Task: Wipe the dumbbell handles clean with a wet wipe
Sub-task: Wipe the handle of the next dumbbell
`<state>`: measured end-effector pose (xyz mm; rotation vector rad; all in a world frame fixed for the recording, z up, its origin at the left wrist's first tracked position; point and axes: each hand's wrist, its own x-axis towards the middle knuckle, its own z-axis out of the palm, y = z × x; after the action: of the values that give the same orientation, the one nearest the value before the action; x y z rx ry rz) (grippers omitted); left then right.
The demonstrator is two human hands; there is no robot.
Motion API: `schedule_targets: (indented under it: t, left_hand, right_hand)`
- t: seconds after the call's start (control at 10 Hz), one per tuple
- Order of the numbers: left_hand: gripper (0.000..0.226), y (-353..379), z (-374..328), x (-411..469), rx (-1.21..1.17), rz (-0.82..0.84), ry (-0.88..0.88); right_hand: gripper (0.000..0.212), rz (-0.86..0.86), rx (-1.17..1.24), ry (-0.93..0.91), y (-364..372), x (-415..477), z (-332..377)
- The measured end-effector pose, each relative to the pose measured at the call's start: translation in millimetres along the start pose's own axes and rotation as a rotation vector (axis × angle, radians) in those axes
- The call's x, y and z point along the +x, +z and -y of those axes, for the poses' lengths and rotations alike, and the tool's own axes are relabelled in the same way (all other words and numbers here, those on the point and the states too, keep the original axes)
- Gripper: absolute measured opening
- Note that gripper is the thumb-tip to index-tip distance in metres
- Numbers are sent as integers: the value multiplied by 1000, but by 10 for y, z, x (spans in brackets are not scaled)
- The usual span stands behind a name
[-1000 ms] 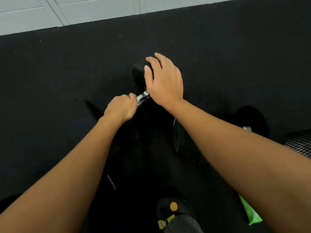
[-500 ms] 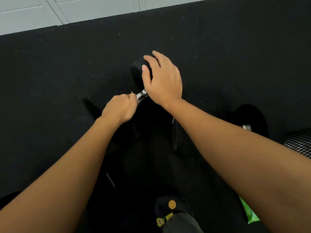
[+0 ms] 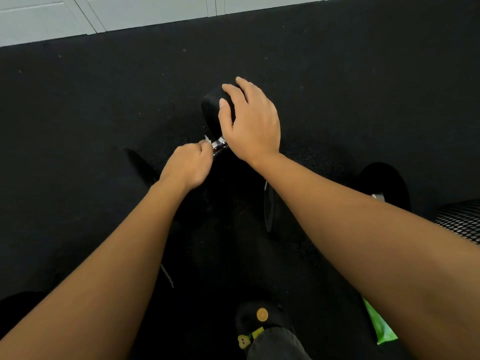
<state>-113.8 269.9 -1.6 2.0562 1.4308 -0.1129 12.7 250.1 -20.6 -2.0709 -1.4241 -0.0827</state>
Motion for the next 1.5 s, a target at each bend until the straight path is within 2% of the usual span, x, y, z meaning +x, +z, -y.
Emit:
schedule_targets:
  t: [0.2,0.3,0.4,0.5,0.6,0.7,0.9,1.1,1.2,1.3,1.4,1.5]
  left_hand:
    - [39,103,129,-111,170,-91,-6]
    - [31,139,140,-175,182,-252,1]
    - [33,286,34,-367,-48,-500,67]
    - [39,523,-20,-384,8,-553,219]
    - [49,597,-2,-164,281,-328,226]
    - [54,585,-39,-12,379,-199,260]
    - [39,422,12,126,217,-260,288]
    - [22,436,27,133,244,-413,273]
    - [21,340,-38,175,216,-334,177]
    - [36,61,-54,316,-24,-80,6]
    - [47,-152,-35,471,-64,136,-73]
    - [46,-208,-79,543,-120,203,-118]
  right_hand:
    - [39,-20,-12,-2,12,-15,-8]
    - [41,-26,-13,0,21,-15,-3]
    - [41,-31,-14,3,25,-8,-5]
    - [41,-27,-14,4,30,-13,-12]
    - [43,-43,-8,-2,34,-18,-9]
    - [44,-44,0,4,37,-14,-10]
    - [44,-40,3,4,31,-15,-11]
    - [45,-41,13,-4,38,-15,-25]
    - [44,-39,13,-7,42,-16,-31]
    - [44,-42,14,1,44,-10,-26]
    - [44,-47,9,3,46,-19,-27]
    - [43,-52,12,6,48,-19,-28]
